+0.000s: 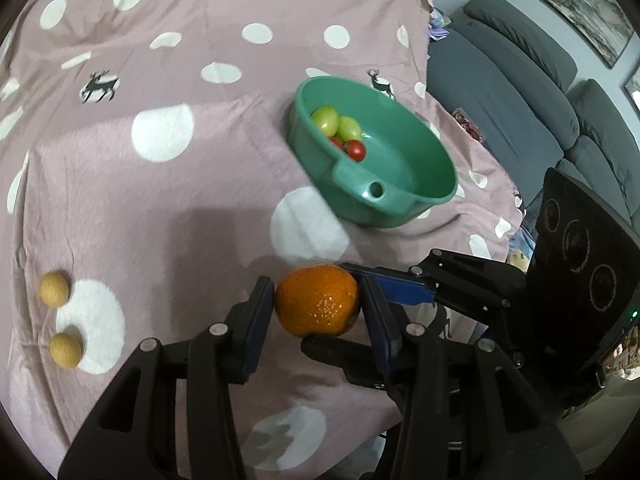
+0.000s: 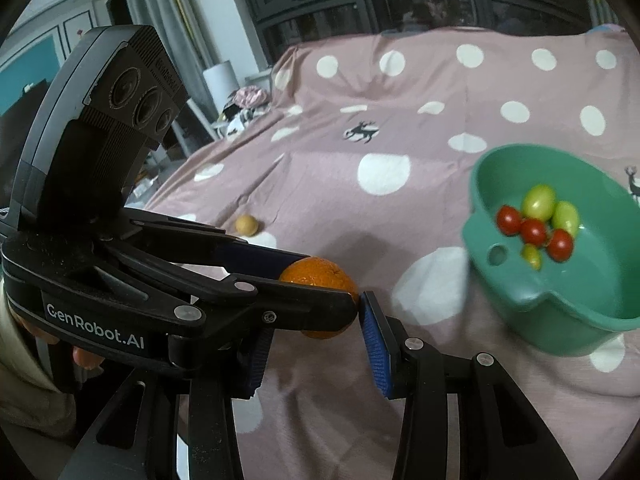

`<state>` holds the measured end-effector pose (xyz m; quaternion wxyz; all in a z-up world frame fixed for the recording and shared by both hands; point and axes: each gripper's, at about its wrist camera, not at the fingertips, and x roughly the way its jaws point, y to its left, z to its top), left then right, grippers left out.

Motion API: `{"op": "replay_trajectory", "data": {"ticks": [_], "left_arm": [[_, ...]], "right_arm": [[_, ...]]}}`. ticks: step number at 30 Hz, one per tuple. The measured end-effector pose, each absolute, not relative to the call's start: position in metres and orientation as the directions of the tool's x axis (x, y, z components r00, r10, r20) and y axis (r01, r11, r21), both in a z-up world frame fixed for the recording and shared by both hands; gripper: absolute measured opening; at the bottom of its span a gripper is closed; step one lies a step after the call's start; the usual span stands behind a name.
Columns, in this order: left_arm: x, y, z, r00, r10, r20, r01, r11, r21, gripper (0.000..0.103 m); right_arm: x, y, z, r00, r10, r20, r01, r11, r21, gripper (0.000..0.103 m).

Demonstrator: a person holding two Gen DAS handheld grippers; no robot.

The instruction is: Organize fruits

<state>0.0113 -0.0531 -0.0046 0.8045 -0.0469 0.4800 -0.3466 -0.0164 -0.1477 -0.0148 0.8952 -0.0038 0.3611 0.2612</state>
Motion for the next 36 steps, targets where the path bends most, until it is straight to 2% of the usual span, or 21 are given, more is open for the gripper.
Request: {"op": "replay_trajectory", "data": {"ticks": [23, 36], "left_arm": [[0.05, -0.147, 0.03, 0.297, -0.644, -0.705, 0.685, 0.658, -0.312, 0.044], [0.069, -0.171, 0.013, 0.258, -0.638, -0.726, 0.685, 0.65, -0.328, 0.044]], "right_arm": [[-0.009, -0.226, 0.011, 0.782, 0.325, -0.531, -0.305, 0.944, 0.129, 0.044], [0.006, -0.247, 0.001, 0.775, 0.282, -0.565, -0.25, 0.959, 0.135, 0.044]]}}
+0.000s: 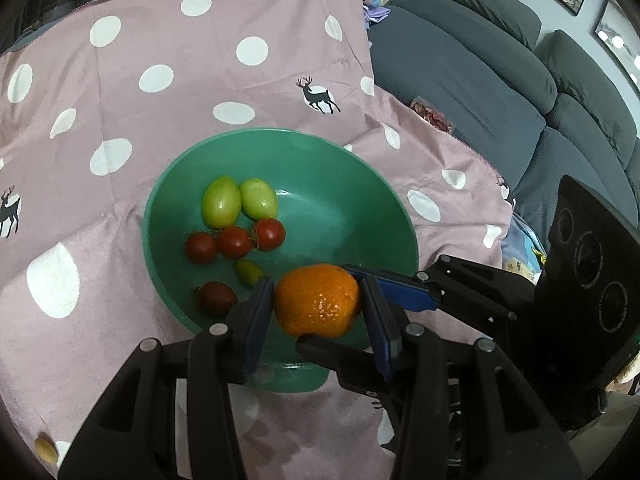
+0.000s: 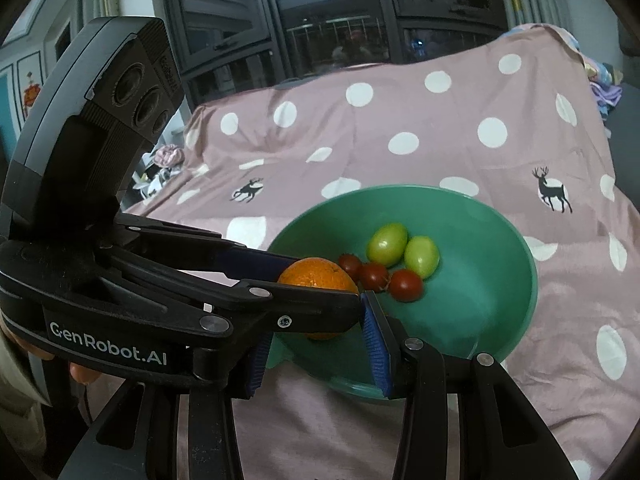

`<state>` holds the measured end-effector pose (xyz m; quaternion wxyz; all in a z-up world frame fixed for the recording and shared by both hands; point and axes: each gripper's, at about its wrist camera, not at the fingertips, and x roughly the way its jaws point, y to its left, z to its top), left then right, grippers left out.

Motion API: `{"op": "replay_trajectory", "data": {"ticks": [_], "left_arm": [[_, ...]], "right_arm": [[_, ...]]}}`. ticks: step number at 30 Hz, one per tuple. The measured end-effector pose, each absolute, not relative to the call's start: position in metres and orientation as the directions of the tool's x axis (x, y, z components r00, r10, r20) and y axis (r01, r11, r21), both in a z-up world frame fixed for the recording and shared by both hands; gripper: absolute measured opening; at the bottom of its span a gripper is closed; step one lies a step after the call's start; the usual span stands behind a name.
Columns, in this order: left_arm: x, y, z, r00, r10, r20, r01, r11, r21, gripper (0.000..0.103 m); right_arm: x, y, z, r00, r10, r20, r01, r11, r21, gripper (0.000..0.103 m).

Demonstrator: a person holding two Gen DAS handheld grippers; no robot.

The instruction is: Organize fruits

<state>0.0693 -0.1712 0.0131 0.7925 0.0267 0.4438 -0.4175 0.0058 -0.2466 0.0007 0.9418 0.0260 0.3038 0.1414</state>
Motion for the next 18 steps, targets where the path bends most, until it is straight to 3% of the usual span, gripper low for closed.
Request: {"op": "replay_trajectory", "data": {"ticks": [6, 8, 10, 14, 16, 18], "left_arm": [[0.073, -0.171, 0.007, 0.256, -0.631, -0.732, 0.671, 0.661, -0.336, 0.049], [0.073, -0.169, 0.006, 0.259, -0.63, -0.732, 0.665, 0.666, -0.338, 0.055], [0.073, -0.167, 0.004, 0.27, -0.624, -0.734, 0.656, 0.677, -0.334, 0.068], [0.07, -0.157, 0.008, 0.285, -0.636, -0.717, 0.642, 0.682, -0.35, 0.076], [0.065, -0.15, 0.013, 0.305, -0.64, -0.705, 0.638, 0.687, -0.348, 0.09], [0.06, -0.139, 0.02, 0.336, -0.636, -0.695, 0.623, 0.703, -0.342, 0.097]], "right_arm": [[0.008, -0.248, -0.004, 0.769, 0.274, -0.578, -0.23, 0.962, 0.15, 0.044], [0.007, -0.248, -0.004, 0.768, 0.276, -0.577, -0.23, 0.961, 0.154, 0.044], [0.006, -0.248, -0.003, 0.766, 0.277, -0.579, -0.23, 0.961, 0.156, 0.045], [0.001, -0.25, -0.002, 0.773, 0.27, -0.574, -0.216, 0.963, 0.161, 0.047], [-0.004, -0.253, 0.001, 0.781, 0.268, -0.564, -0.207, 0.963, 0.171, 0.047], [-0.009, -0.254, 0.003, 0.785, 0.268, -0.558, -0.201, 0.963, 0.18, 0.048]]}}
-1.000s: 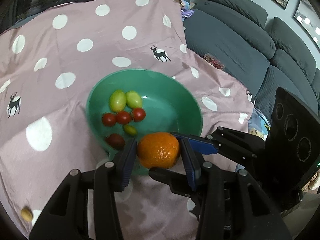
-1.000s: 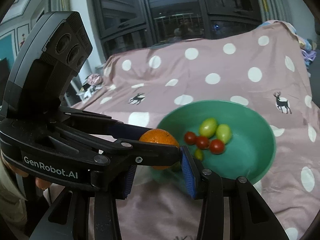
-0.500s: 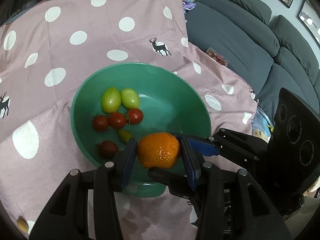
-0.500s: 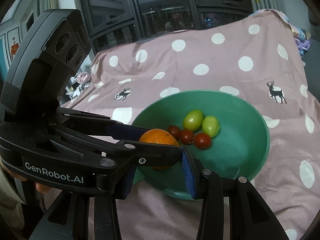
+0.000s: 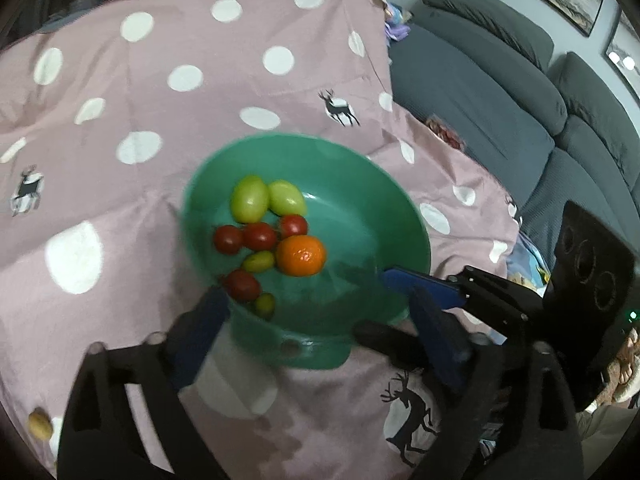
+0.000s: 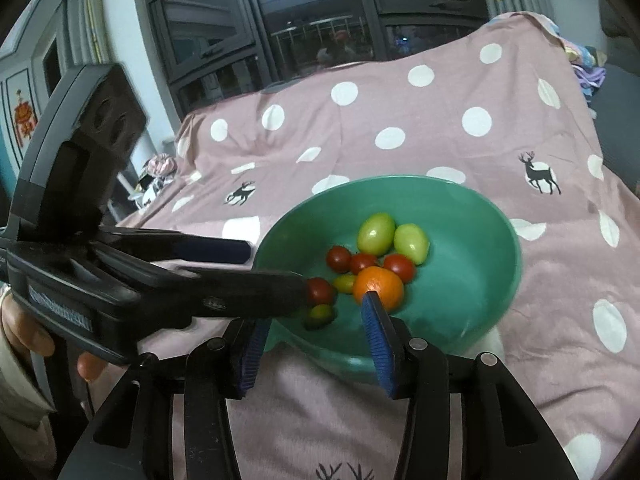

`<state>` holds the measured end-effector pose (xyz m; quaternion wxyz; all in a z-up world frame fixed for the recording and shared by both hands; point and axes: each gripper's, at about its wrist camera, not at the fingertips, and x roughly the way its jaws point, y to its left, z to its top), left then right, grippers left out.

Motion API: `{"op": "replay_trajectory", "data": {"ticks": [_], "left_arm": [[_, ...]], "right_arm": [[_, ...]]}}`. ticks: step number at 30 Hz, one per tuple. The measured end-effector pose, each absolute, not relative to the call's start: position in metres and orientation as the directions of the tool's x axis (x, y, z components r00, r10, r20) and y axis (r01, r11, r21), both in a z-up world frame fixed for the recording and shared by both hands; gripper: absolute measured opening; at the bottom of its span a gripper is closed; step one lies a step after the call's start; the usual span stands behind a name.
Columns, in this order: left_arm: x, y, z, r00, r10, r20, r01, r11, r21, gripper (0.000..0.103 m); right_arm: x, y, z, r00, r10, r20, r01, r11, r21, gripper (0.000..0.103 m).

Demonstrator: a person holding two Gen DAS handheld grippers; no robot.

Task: Organize fruits
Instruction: 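Open both tools over the basin to drop the mandarin, then move both tools toward the two yellow apricots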

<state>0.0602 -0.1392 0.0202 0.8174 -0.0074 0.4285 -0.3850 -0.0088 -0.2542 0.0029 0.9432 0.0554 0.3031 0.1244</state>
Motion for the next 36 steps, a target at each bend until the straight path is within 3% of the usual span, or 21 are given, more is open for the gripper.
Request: {"op": "replay_trajectory", "data": {"ticks": [5, 17, 26, 36], "left_arm": [[0.054, -0.104, 0.027, 0.394, -0.619, -0.68, 0.559, 0.748, -0.357, 0.102], [0.018, 0.055, 0.036, 0.622, -0.427, -0.656, 0.206, 0.898, -0.39, 0.102], [-0.008, 0.102, 0.018, 0.625, -0.358, -0.694, 0.083, 0.914, -0.397, 0.103], [-0.024, 0.094, 0.005, 0.641, -0.22, -0.735, 0.105, 0.974, -0.2, 0.103]], "right_arm": [[-0.02, -0.253, 0.005, 0.783, 0.279, -0.556, -0.197, 0.959, 0.205, 0.051], [-0.037, -0.217, 0.013, 0.755, 0.336, -0.563, -0.278, 0.942, 0.189, 0.052], [-0.044, -0.177, 0.011, 0.711, 0.377, -0.593, -0.354, 0.921, 0.16, 0.052], [-0.048, -0.155, 0.006, 0.677, 0.382, -0.629, -0.386, 0.912, 0.139, 0.052]]}}
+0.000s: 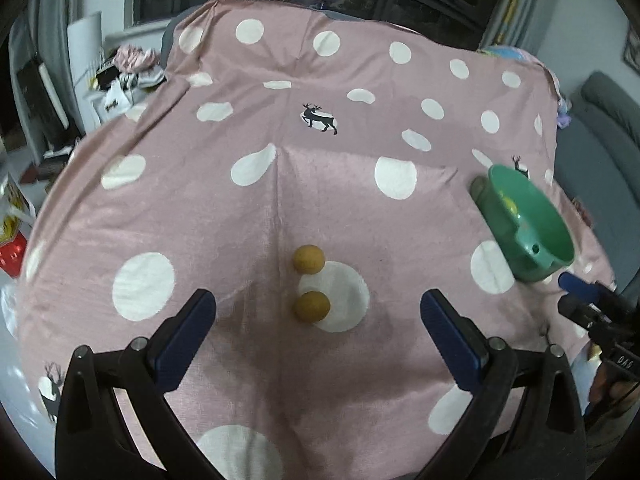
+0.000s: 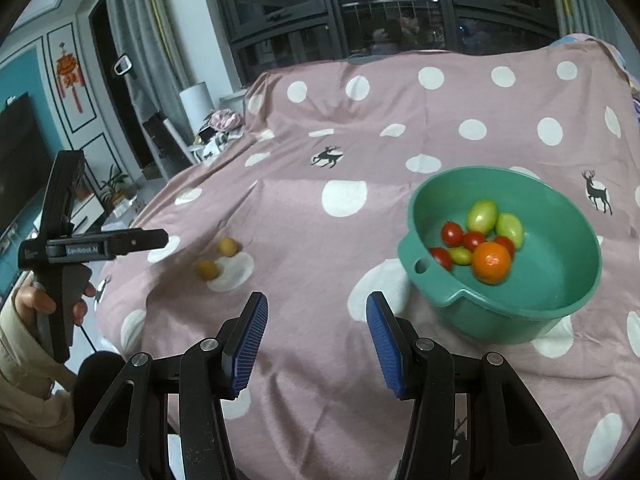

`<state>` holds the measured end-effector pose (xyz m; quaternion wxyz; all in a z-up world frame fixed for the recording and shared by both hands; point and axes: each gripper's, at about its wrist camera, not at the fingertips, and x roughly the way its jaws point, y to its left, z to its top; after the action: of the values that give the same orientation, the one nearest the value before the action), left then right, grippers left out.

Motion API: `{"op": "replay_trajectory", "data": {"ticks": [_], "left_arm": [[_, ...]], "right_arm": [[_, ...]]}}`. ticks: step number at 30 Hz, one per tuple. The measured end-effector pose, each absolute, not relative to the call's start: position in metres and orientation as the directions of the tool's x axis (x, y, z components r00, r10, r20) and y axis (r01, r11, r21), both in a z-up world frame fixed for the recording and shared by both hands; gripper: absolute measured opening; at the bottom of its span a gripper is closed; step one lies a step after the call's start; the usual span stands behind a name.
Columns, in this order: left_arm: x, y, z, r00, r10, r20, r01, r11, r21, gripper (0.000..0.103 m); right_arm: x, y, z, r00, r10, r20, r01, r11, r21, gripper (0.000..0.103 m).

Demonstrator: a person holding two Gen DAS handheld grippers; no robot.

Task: Organize fruits
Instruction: 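Move both tools toward the two yellow apricots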

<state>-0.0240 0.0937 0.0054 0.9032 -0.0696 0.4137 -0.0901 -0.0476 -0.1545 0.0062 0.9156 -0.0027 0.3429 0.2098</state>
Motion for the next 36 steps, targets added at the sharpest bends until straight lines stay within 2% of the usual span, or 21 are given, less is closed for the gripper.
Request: {"op": "replay_trajectory", "data": {"ticks": [11, 36], "left_arm": [[-0.032, 0.088, 0.005, 0.641, -0.191, -0.743, 0.114, 0.981, -0.154, 0.103], [-0.038, 0.084, -0.002, 0.626, -0.273, -0.73, 0.183, 0.962, -0.203, 0.102]], "right_arm": [[-0.047, -0.13, 0.003, 0.641, 0.394, -0.659, -0.425, 0.897, 0.123, 0.052], [-0.035, -0.093, -0.006, 0.583, 0.4, -0.707, -0.476, 0.873, 0.102, 0.052]]}}
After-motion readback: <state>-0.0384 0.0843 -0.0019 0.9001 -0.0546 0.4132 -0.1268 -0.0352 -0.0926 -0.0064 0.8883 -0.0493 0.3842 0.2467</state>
